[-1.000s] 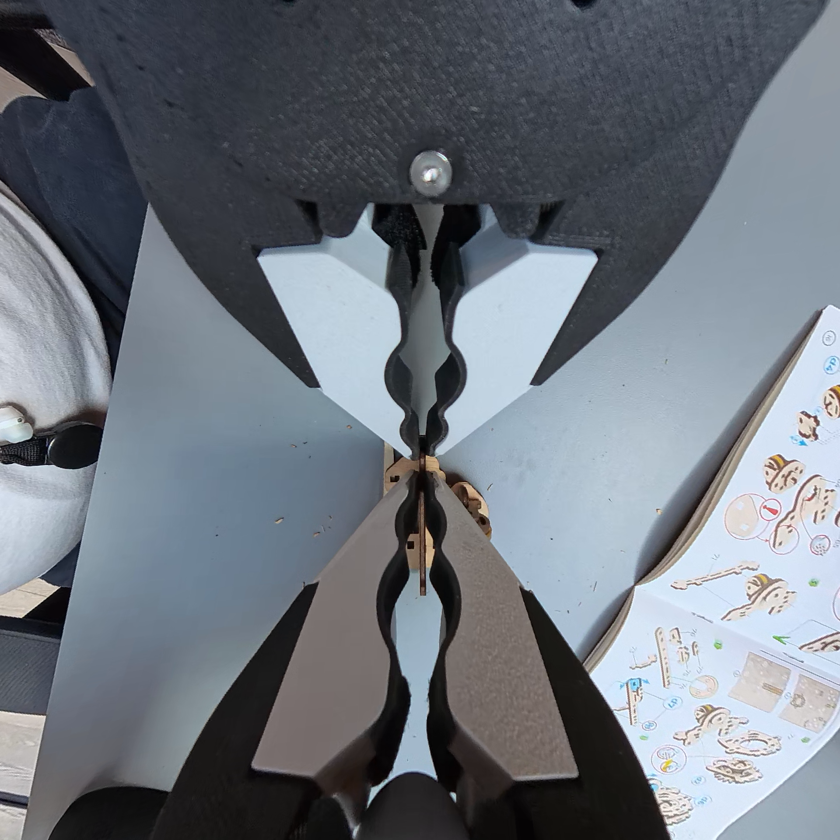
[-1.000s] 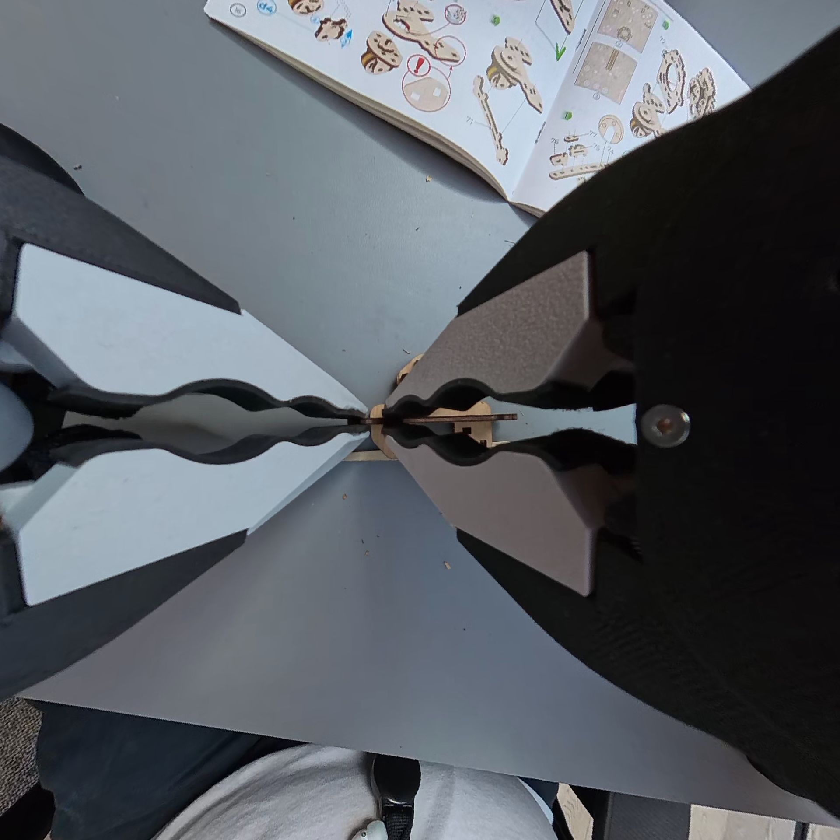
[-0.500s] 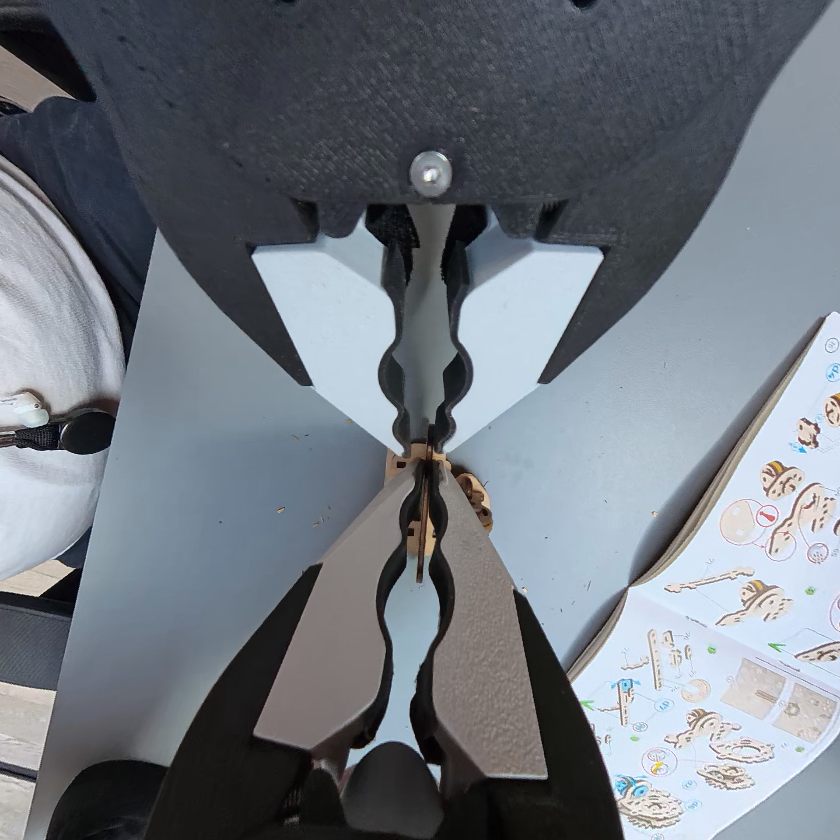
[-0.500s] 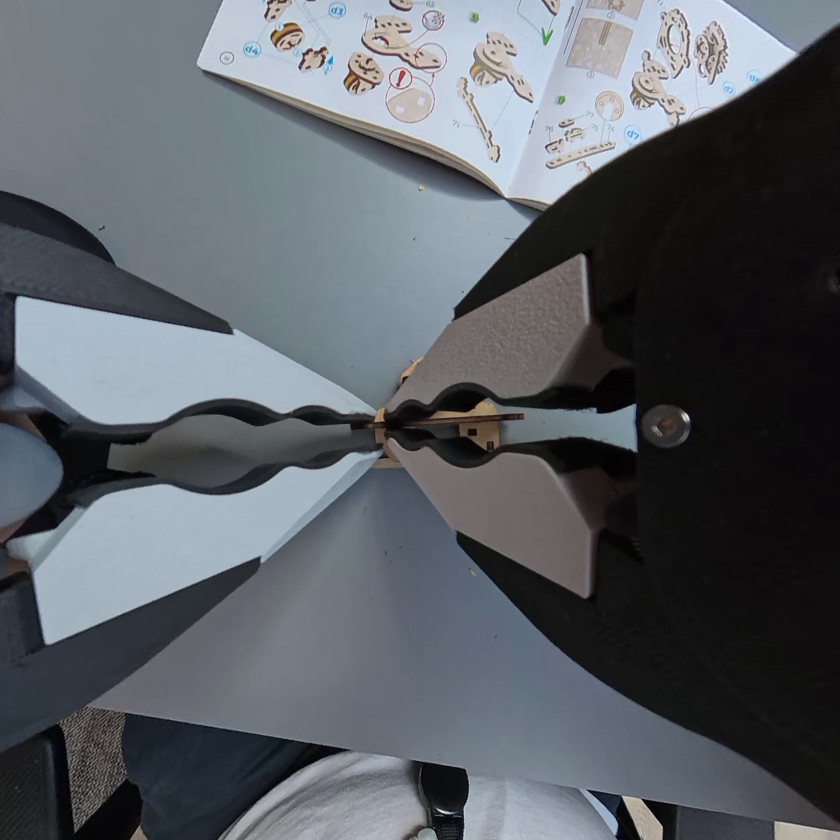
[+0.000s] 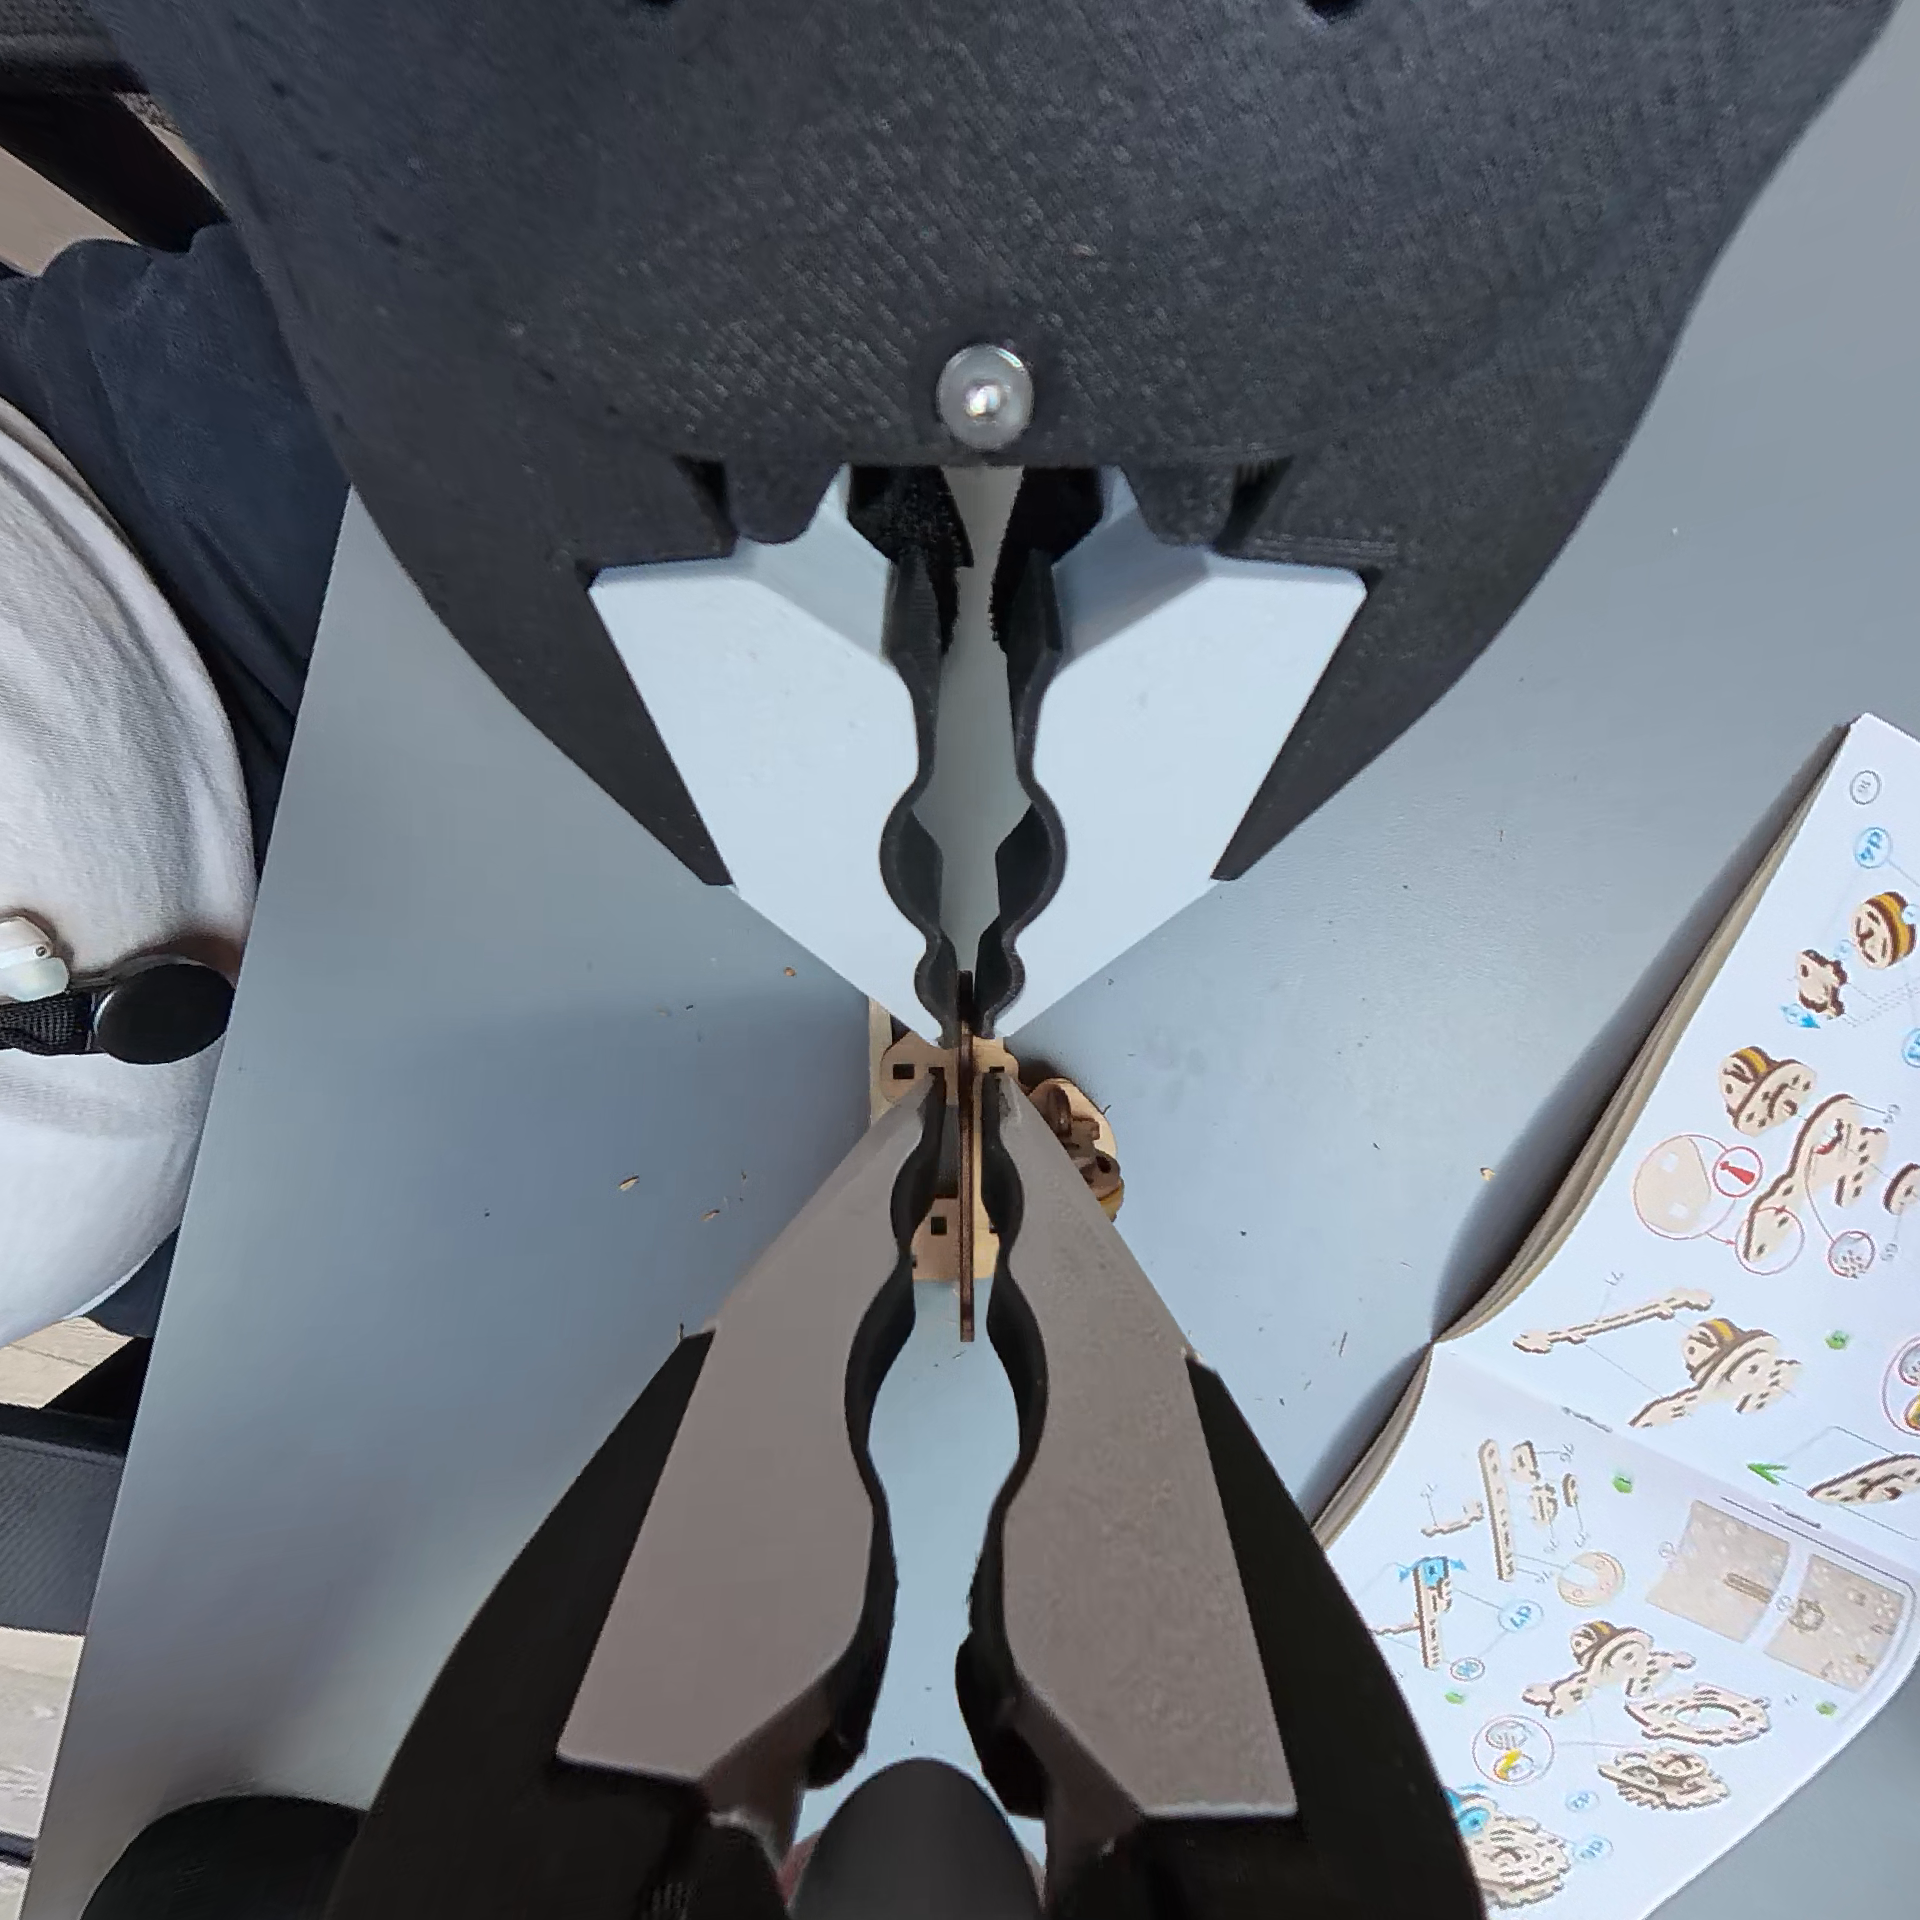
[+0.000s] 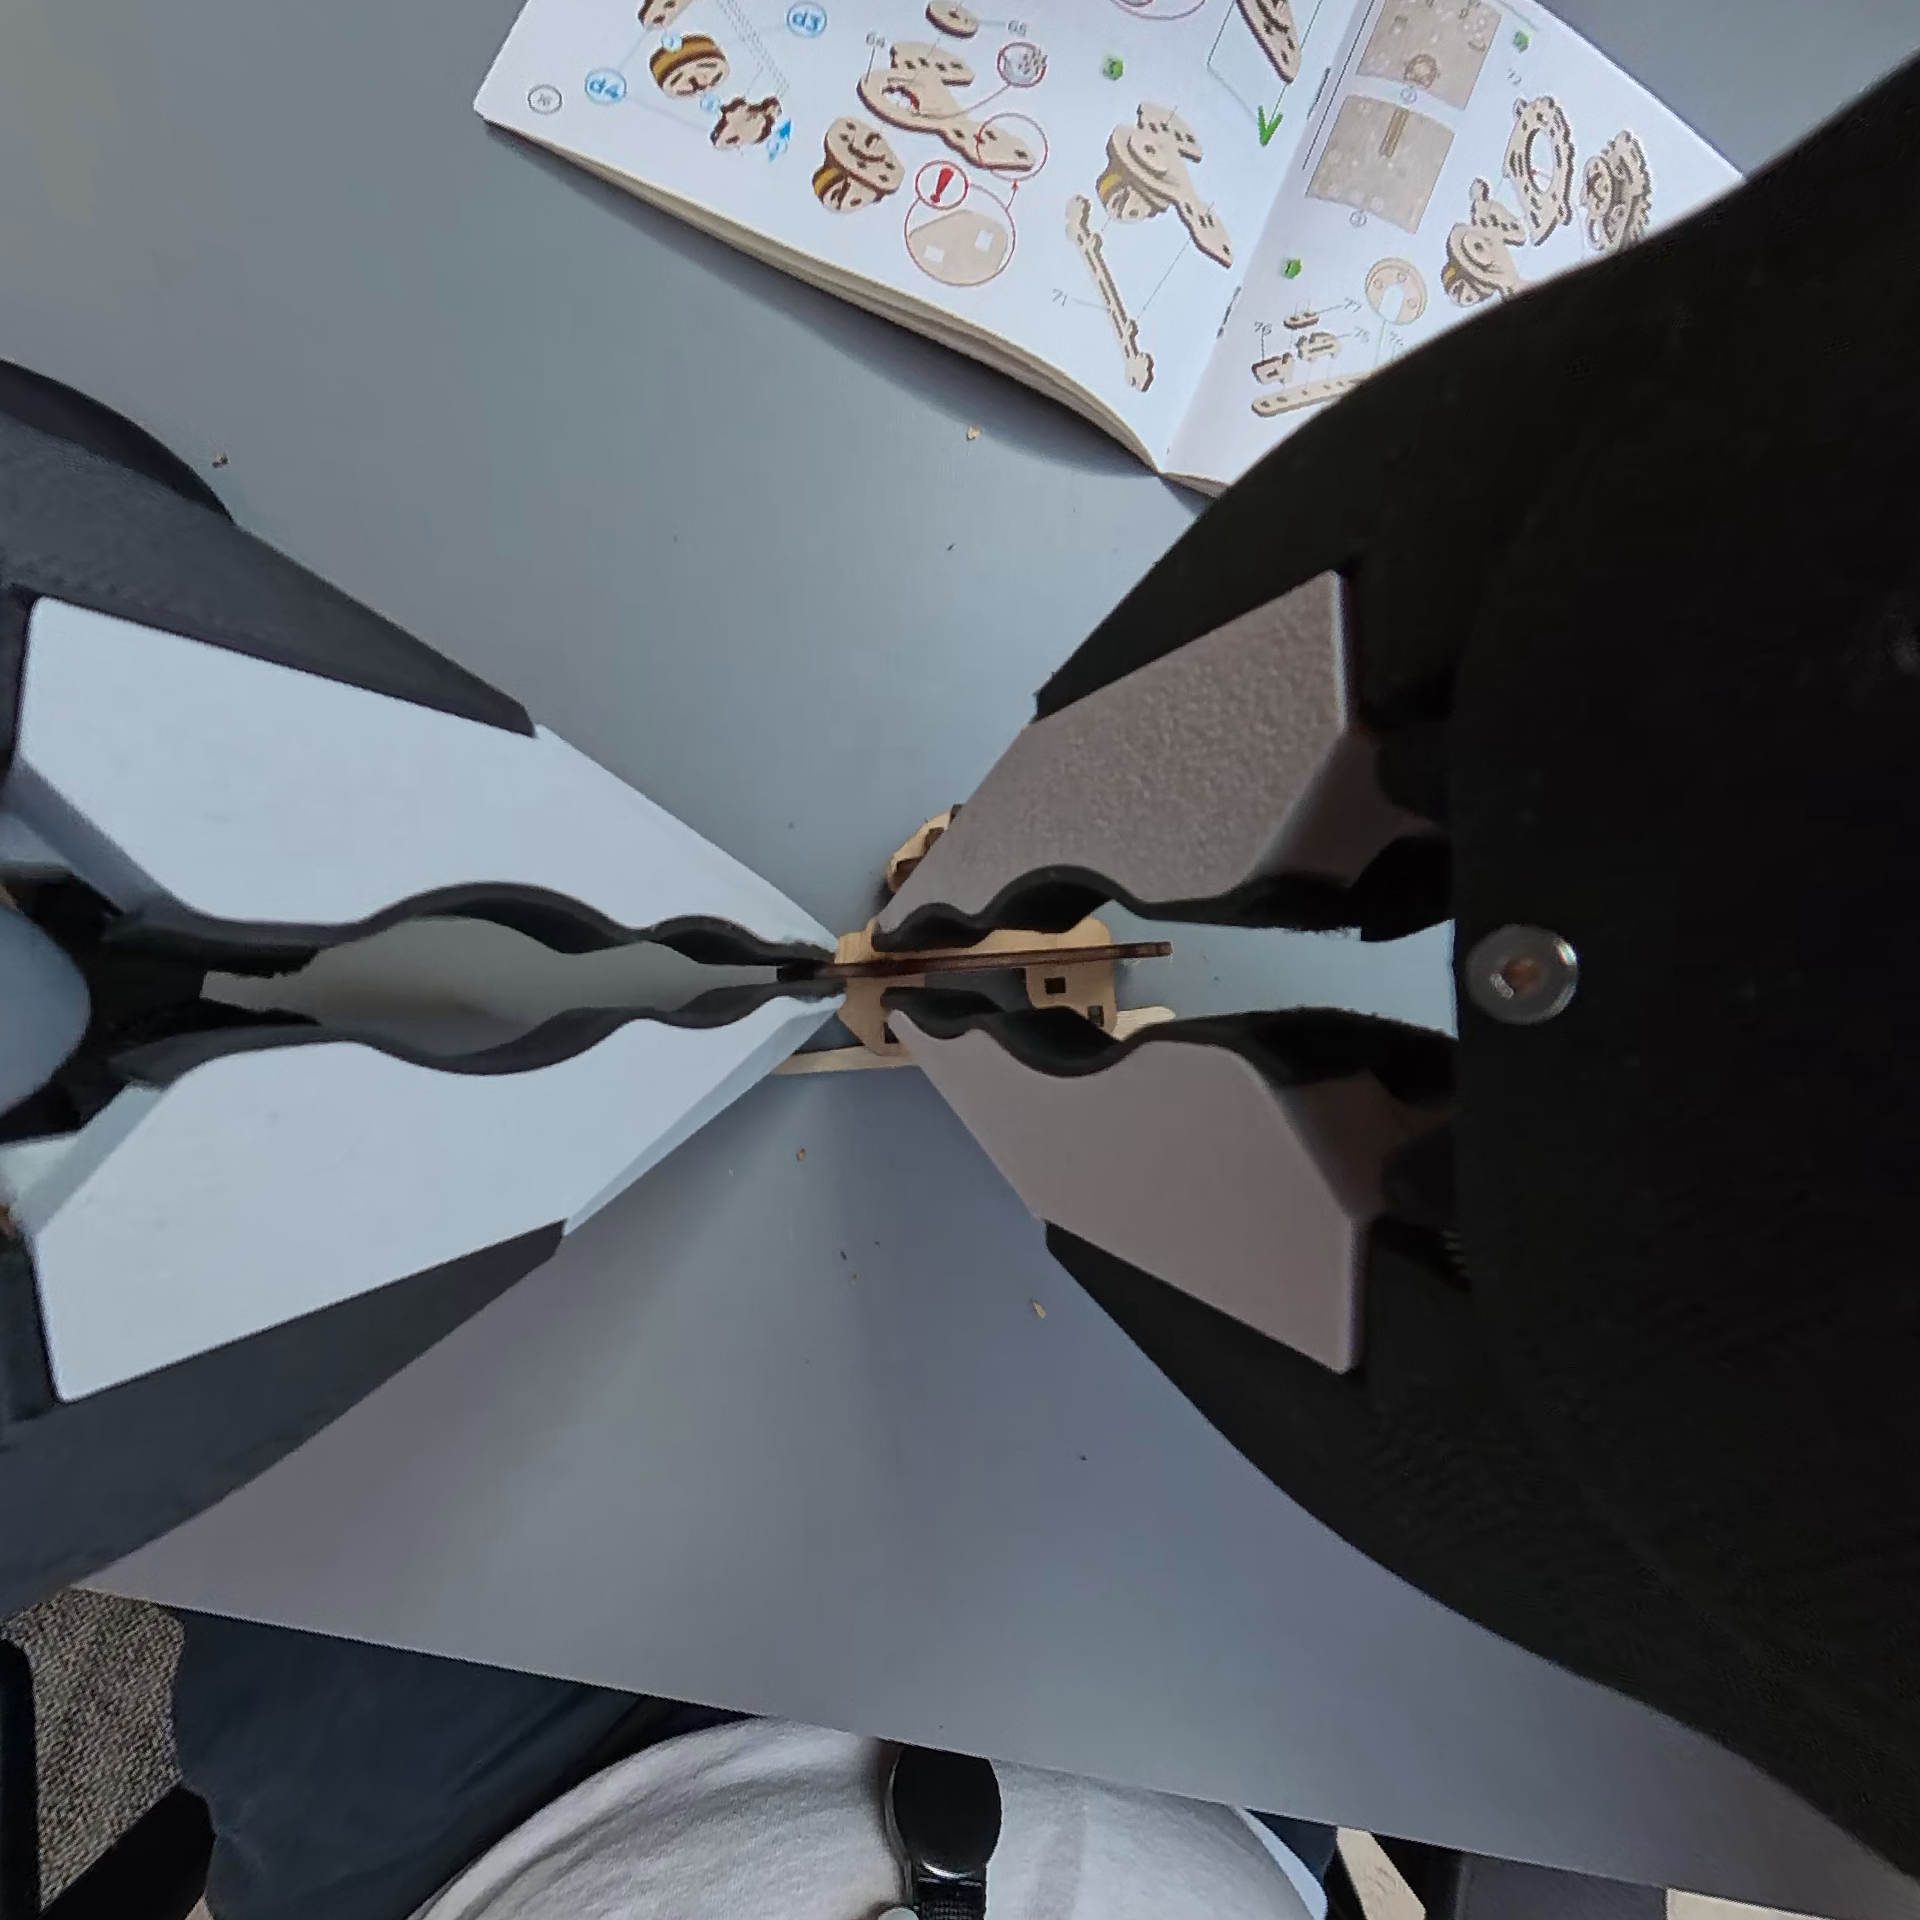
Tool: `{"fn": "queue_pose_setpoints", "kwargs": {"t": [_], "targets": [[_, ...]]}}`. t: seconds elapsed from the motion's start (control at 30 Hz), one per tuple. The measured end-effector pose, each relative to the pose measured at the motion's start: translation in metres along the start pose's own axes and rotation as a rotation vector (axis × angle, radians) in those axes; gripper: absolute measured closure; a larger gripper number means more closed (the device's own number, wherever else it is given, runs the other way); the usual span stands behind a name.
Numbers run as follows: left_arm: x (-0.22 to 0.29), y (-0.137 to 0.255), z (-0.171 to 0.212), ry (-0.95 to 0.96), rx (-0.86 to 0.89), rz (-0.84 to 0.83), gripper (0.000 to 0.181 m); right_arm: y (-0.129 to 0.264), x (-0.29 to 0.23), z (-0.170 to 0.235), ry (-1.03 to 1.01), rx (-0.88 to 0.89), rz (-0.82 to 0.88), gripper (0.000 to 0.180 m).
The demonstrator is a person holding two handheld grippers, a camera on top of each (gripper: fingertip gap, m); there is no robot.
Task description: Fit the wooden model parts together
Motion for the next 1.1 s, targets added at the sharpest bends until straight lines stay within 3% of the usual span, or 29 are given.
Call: {"fn": "queue_pose_setpoints", "kwargs": {"t": [0.27, 1.1], "targets": [[0.005, 0.001, -0.001, -0.017, -0.019, 0.019, 0.179, 0.003, -0.004, -0.004, -0.016, -0.008, -0.047, 0.178], [0.006, -0.008, -0.007, -0.095, 0.008, -0.089, 0.179, 0.007, -0.004, 0.007, 0.065, -0.041, 0.038, 0.177]]}}
Point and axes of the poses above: each gripper's, where its closed fingertips meet, y back along the fingers, z out of its underside, x = y × z across the jaws, the point moved 3 cm from there along y, back along the fingers, and after that the axes turned 2 degrees about x, right-handed, at the moved point
